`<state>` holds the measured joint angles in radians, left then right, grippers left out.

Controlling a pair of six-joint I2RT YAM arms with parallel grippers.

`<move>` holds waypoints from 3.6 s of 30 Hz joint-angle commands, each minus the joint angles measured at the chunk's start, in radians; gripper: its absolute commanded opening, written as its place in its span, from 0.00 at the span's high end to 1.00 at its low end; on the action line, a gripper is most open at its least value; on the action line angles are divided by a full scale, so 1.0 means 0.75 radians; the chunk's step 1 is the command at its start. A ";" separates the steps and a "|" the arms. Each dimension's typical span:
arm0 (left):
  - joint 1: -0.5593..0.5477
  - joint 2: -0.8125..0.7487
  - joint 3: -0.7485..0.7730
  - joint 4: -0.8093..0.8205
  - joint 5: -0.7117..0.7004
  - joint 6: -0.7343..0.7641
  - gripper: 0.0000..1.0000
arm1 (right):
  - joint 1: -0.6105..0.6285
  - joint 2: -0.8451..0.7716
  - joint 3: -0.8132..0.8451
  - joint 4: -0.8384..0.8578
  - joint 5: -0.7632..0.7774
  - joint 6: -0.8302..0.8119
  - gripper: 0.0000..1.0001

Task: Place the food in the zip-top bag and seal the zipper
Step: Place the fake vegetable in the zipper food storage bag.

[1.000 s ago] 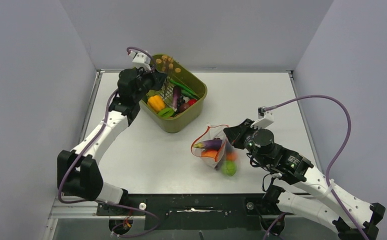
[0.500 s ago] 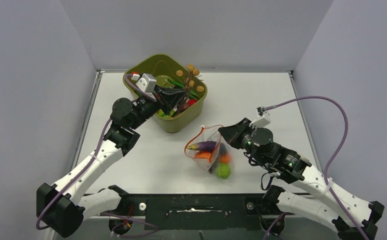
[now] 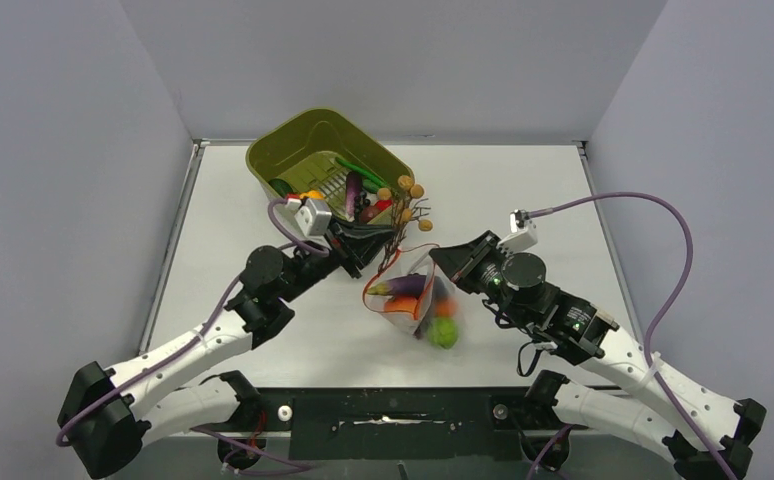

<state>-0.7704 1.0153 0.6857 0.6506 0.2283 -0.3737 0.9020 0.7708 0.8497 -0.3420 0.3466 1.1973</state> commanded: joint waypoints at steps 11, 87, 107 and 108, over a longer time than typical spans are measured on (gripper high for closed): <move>-0.329 0.030 -0.207 0.388 -0.495 0.201 1.00 | -0.004 -0.005 0.019 0.188 0.020 0.055 1.00; -0.136 0.055 0.417 -1.304 0.369 -0.317 1.00 | -0.004 -0.059 -0.051 0.196 -0.196 -0.811 1.00; -0.101 0.195 0.448 -1.394 0.233 -0.246 1.00 | 0.015 -0.065 -0.059 0.216 -0.341 -0.836 1.00; -0.099 0.211 0.459 -1.408 0.228 -0.244 1.00 | 0.018 -0.060 -0.056 0.217 -0.347 -0.839 1.00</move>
<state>-0.8532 1.1461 0.9474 -0.3973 0.4248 -0.5770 0.9047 0.7429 0.7921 -0.2855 0.1371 0.5941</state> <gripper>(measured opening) 0.013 0.028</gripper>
